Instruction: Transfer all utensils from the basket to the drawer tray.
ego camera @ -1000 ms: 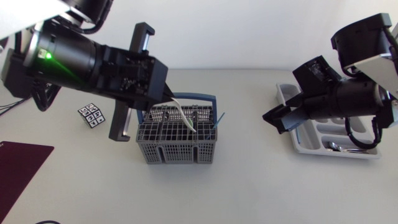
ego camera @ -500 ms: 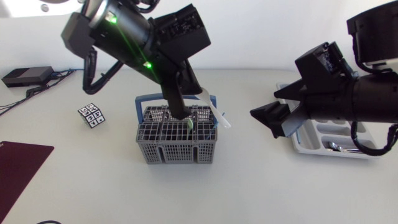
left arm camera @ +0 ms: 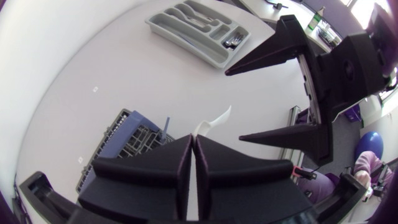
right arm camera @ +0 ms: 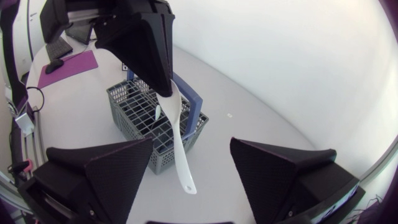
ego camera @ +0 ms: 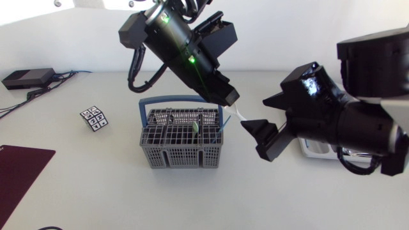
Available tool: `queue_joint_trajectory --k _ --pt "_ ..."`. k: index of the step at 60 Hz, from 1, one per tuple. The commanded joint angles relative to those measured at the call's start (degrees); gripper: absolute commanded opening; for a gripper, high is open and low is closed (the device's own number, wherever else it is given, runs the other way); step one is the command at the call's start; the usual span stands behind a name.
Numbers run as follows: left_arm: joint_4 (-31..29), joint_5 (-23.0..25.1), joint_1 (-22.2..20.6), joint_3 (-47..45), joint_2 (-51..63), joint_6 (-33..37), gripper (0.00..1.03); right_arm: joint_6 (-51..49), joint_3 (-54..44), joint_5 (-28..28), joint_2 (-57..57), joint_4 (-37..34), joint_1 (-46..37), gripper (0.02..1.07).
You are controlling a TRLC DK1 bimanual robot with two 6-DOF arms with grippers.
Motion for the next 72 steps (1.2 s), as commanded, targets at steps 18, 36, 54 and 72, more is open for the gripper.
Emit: queue_joint_trajectory --k 18,36,54,72 --pt "-2.01 5.16 2.03 2.70 2.70 -5.41 0.03 -7.78 -7.99 11.63 1.44 12.24 6.18 0.50" --pt "-2.01 5.51 1.77 2.00 2.70 -5.33 0.03 -9.01 -8.08 13.39 4.61 15.50 7.41 0.31" --pt "-2.01 6.22 1.50 1.38 2.70 -5.24 0.04 -9.36 -7.81 13.83 5.75 16.37 8.12 0.20" --pt "-2.01 7.27 1.15 0.77 2.52 -5.41 0.04 -9.53 -7.55 12.95 6.45 16.37 8.20 0.09"
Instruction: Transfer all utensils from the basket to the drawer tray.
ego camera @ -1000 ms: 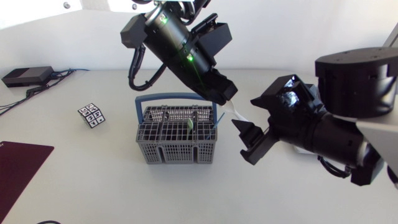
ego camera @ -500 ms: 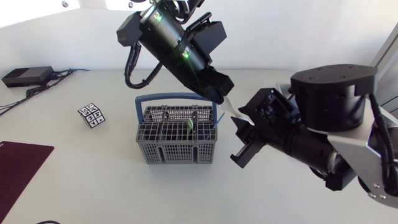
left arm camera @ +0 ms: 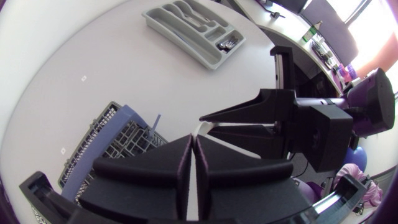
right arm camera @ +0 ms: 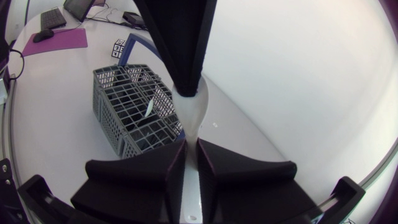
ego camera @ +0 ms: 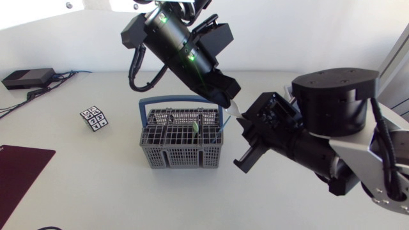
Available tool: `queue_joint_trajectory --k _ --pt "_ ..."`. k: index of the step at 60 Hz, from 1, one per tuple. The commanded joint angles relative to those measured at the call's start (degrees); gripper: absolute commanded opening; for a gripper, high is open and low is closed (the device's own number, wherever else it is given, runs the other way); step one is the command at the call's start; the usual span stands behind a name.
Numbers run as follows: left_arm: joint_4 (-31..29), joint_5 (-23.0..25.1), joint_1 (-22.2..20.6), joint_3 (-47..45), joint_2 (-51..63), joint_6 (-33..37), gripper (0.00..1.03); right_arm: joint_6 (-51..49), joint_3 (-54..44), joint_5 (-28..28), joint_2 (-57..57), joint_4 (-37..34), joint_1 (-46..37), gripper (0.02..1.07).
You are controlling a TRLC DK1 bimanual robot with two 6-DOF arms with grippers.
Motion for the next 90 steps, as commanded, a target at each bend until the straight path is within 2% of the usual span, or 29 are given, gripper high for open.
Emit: queue_joint_trajectory --k 1,10,16,25,36,42,51,54,59,66,69,76,79,85,90 --pt "-0.78 1.52 -0.66 -0.26 1.03 -1.48 0.04 -1.01 -0.23 -0.10 0.88 0.14 0.51 0.09" --pt "-0.78 2.23 -0.58 -0.26 0.60 -1.48 0.06 -0.92 -0.23 -0.54 0.88 -0.22 0.51 0.08" --pt "-0.70 2.32 -0.31 0.09 0.24 -1.92 0.11 -1.01 -0.40 -0.89 0.88 -0.39 0.51 0.08" --pt "-0.61 2.32 -0.05 0.09 0.16 -2.27 0.11 -0.92 -0.76 -0.89 0.88 -0.57 0.42 0.08" --pt "-0.26 2.32 -0.22 0.18 -0.28 -2.27 0.22 -0.92 -1.02 -1.07 0.62 -1.18 0.42 0.08" --pt "0.71 2.32 0.04 0.35 -0.72 -2.71 0.37 -0.92 -1.20 -1.42 0.44 -1.62 0.51 0.08" --pt "4.40 2.32 1.97 0.18 -2.74 -4.03 0.69 -0.92 -1.90 -3.09 -0.79 -2.77 -0.02 0.08" --pt "5.98 2.32 2.68 -0.17 -3.54 -4.64 0.72 -0.92 -2.34 -3.70 -1.23 -2.94 -0.28 0.08" --pt "8.53 2.32 3.64 -1.23 -5.38 -5.26 0.83 -0.92 -3.13 -4.06 -1.76 -3.29 -0.54 0.08" --pt "13.81 2.23 5.31 -4.13 -9.16 -5.00 0.87 -1.01 -4.01 -5.20 -3.52 -4.26 -1.77 0.08" --pt "15.04 1.52 6.37 -5.10 -10.65 -4.47 0.92 -1.27 -4.45 -6.69 -5.01 -5.31 -3.27 0.08" --pt "17.06 -0.67 8.21 -8.26 -13.12 -0.78 0.93 -2.86 -5.41 -12.32 -8.61 -7.78 -9.33 0.08" --pt "17.15 -2.52 8.74 -9.93 -13.73 1.95 0.96 -4.17 -5.68 -15.75 -9.76 -9.18 -13.29 0.08" --pt "17.50 -3.22 9.71 -13.09 -15.05 5.20 0.96 -7.51 -6.21 -22.69 -11.34 -11.64 -21.64 0.08" --pt "18.64 -5.86 9.71 -17.31 -17.25 9.95 0.96 -12.00 -6.21 -30.77 -11.87 -14.63 -30.87 0.08"
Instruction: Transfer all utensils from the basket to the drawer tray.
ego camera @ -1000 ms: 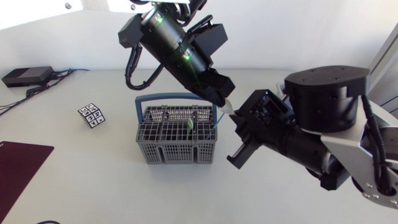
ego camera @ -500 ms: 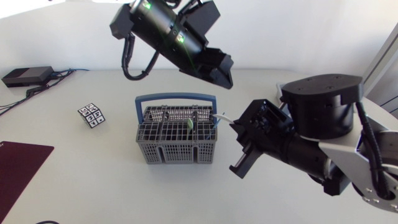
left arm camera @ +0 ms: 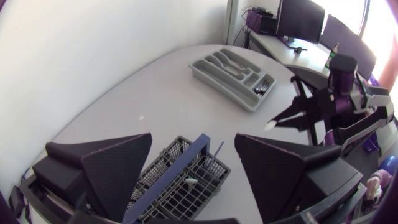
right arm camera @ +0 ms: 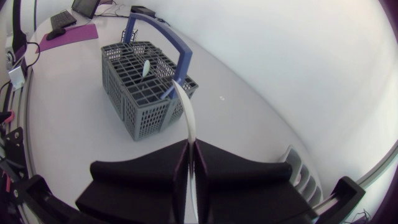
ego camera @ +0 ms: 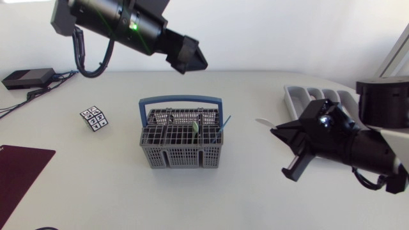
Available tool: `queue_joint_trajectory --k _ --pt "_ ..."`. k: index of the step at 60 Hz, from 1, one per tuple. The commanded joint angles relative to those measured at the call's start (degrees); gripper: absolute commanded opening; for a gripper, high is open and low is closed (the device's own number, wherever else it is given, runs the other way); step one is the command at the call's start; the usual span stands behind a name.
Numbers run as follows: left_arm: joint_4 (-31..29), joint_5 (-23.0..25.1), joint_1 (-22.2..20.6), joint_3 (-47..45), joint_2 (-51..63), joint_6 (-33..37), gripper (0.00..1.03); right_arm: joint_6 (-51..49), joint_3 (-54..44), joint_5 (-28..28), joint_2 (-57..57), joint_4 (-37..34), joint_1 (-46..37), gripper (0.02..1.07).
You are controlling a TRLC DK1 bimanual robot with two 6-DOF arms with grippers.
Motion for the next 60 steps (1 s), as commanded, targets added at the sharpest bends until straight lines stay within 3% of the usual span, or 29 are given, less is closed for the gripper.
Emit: queue_joint_trajectory --k 1,7,13,21,45,60 --pt "1.79 -1.60 0.27 -5.52 -2.89 5.78 0.96 -5.47 -1.24 -5.19 -0.63 -2.48 -7.84 0.08" --pt "8.83 -6.78 -0.88 -13.08 -6.41 11.75 0.97 -12.23 -0.54 -12.83 1.30 -4.68 -18.83 0.08" --pt "10.85 -7.40 -1.14 -17.03 -8.25 16.50 0.97 -19.44 1.57 -18.81 5.70 -7.40 -28.58 0.08" --pt "12.17 -7.40 -0.97 -19.84 -8.96 20.89 0.97 -28.14 3.68 -21.89 12.90 -8.37 -37.37 0.08" --pt "14.01 -7.40 -1.49 -26.17 -9.22 30.56 0.97 -49.32 16.16 -22.24 35.67 -11.53 -53.10 0.08" --pt "14.01 -7.84 -2.46 -29.16 -9.40 35.04 0.97 -57.41 24.77 -17.93 47.36 -12.06 -57.76 0.13"
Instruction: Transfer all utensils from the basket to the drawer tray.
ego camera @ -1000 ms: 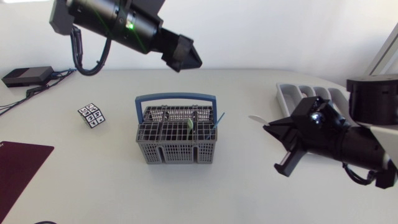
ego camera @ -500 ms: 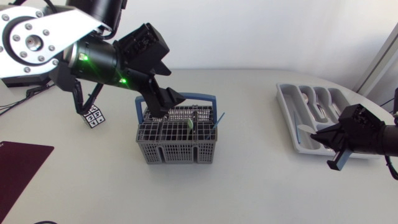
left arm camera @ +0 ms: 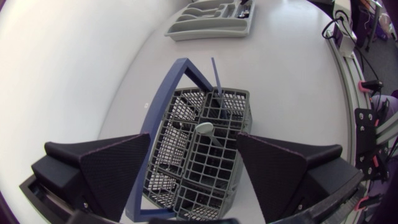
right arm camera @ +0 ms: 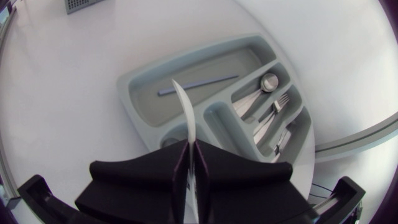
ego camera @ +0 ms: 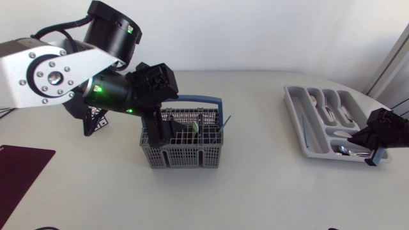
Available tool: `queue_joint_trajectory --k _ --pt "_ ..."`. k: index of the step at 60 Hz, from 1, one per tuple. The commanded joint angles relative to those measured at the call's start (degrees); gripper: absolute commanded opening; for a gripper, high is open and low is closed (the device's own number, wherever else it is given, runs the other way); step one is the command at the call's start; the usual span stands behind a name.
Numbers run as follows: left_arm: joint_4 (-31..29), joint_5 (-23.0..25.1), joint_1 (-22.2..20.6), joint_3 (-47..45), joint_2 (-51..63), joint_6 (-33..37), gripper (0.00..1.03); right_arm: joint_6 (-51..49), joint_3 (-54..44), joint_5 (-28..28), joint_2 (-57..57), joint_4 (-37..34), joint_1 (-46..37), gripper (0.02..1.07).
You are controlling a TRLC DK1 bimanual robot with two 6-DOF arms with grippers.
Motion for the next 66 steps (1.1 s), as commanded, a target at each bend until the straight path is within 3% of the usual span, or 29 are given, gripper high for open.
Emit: queue_joint_trajectory --k 1,16,21,29,35,42,53,66 --pt "0.18 -0.56 -0.65 -1.97 -0.94 3.00 0.97 -5.20 2.83 1.30 3.97 -0.87 -1.39 0.13" --pt "0.26 -2.05 -2.14 -3.82 -1.55 9.42 0.96 -8.89 8.54 5.52 11.44 0.10 -2.62 0.13" --pt "0.26 -2.23 -3.11 -4.43 -1.46 11.26 0.96 -9.15 8.54 7.81 13.47 3.88 -2.54 0.17" --pt "0.88 -3.37 -4.51 -5.31 -1.02 13.99 0.96 -9.77 7.40 10.18 14.87 7.04 -2.18 0.33" --pt "1.14 -3.72 -5.04 -5.40 -0.23 15.40 0.94 -9.68 5.29 10.36 14.08 10.20 -2.18 0.55" --pt "1.32 -5.13 -6.01 -5.31 0.82 18.74 0.91 -9.33 3.62 10.27 12.41 11.00 -2.36 0.70" --pt "3.16 -7.42 -7.33 -4.96 3.37 22.34 0.86 -7.04 -0.77 7.55 5.03 11.00 -2.10 0.85" --pt "3.16 -9.88 -8.29 -0.65 8.56 26.38 0.81 -4.05 -9.30 4.56 -6.31 11.00 1.68 0.89"
